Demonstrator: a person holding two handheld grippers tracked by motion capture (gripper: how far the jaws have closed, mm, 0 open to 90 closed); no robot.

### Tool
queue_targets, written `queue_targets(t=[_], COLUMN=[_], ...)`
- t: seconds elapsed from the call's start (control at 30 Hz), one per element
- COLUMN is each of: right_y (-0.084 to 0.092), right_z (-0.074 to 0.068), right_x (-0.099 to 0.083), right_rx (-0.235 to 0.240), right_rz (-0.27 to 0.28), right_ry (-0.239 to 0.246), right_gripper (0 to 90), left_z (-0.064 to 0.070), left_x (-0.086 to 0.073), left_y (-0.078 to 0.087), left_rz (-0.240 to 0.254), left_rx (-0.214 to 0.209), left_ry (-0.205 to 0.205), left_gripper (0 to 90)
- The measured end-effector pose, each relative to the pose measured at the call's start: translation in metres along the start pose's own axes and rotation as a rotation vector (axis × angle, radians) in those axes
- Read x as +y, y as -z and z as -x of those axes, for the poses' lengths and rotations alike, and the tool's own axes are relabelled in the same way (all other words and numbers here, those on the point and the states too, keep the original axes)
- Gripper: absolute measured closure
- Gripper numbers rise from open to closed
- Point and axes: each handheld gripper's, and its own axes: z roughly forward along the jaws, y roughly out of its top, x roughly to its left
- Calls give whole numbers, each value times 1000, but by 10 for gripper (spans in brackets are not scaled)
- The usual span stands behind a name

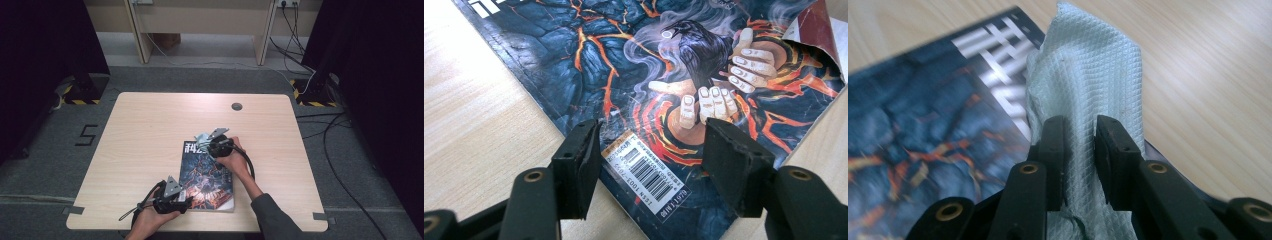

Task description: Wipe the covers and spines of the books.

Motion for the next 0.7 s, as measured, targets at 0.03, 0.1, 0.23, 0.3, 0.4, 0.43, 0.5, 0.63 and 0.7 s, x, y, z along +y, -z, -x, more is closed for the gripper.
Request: queue_targets(t=[0.03, 0.1, 0.23, 0.3, 0.4, 0.43, 0.5, 0.63, 0.7], right_y=[2, 7, 12, 13, 14, 14, 14, 16, 20], right_z=[4, 11, 26, 28, 27, 27, 26, 21, 14], right_x=[-4, -11, -18, -20, -21, -21, -21, -23, -25], right_rx=[-17, -44, -68, -67, -85, -87, -91, -95, -52], right_rz=[1, -3, -8, -3, -9, -9, -5, -4, -3], right_ry=[1, -11, -44, -57, -39, -41, -43, -31, -36], right_gripper=[748, 747, 749, 749, 749, 749, 749, 749, 741], left_z=[0, 0, 0, 0, 0, 0, 0, 0, 0], left_x=[0, 0, 0, 0, 0, 0, 0, 0, 0], left_y=[0, 0, 0, 0, 0, 0, 0, 0, 0], left_rz=[0, 3, 3, 4, 4, 4, 4, 3, 3], left_rx=[0, -1, -1, -1, -1, -1, -1, -1, -2], left_ry=[0, 4, 4, 3, 2, 2, 2, 2, 2], left_gripper=[395, 395, 395, 395, 395, 395, 395, 395, 395])
